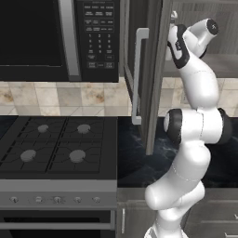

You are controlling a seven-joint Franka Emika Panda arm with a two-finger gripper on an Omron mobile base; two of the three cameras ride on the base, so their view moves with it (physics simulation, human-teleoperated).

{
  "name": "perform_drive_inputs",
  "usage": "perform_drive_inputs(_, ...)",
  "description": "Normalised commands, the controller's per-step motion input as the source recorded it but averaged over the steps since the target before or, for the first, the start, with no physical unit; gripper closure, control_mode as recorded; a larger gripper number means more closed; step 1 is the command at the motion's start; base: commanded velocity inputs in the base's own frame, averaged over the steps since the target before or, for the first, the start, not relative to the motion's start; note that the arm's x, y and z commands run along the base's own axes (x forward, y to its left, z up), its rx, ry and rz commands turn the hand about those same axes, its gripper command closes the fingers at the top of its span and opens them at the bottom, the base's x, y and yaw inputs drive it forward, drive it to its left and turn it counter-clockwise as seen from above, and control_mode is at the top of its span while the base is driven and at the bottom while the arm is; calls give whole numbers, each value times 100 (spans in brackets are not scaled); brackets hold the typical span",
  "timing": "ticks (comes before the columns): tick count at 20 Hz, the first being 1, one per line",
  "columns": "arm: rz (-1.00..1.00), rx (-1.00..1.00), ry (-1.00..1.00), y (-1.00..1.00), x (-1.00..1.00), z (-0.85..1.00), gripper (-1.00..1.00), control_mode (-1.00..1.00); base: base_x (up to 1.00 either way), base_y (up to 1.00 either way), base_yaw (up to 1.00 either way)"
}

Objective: Move the cutting board and knife to the sink. Then move spray from the cabinet to the counter.

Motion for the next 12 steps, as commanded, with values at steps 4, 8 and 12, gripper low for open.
perform_drive_inputs(4, 0, 2, 0, -5, 17, 0, -100, -100, 0, 0, 0)
perform_drive_inputs(8, 0, 2, 0, -1, 13, 0, -100, -100, 0, 0, 0)
perform_drive_inputs(12, 0, 1, 0, 0, 13, 0, -100, -100, 0, 0, 0)
